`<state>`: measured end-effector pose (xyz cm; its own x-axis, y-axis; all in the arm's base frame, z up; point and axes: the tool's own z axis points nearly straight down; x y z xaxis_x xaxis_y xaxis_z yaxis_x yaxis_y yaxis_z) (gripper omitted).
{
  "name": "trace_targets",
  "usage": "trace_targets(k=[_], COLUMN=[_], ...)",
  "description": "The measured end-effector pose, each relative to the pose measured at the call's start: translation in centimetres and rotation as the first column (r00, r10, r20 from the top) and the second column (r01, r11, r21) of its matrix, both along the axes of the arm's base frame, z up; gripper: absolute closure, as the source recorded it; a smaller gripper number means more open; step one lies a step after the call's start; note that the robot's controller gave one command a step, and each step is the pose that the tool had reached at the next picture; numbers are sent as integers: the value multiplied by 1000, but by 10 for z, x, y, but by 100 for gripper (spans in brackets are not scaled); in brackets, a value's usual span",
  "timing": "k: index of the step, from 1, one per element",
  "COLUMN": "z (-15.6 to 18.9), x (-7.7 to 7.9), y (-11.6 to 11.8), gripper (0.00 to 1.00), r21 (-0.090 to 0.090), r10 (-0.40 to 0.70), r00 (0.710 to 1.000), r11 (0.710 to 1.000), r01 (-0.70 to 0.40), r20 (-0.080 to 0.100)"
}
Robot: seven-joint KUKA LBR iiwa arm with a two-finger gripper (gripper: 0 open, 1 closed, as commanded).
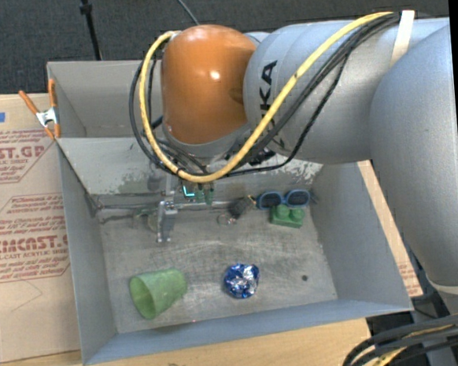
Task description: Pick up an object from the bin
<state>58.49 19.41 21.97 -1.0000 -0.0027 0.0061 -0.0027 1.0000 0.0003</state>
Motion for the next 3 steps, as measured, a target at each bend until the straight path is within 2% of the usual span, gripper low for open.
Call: trace_targets(k=[1,2,3], z=[-112,-107,67], x=[-94,-89,-95], y=[-27,-26,-18], gripper=[0,100,100], r21=[-2,1,2], r10=[73,71,67], r00=[997,997,998], r11=[997,998,998], r01=[-73,-71,-67], r20=[-7,9,17])
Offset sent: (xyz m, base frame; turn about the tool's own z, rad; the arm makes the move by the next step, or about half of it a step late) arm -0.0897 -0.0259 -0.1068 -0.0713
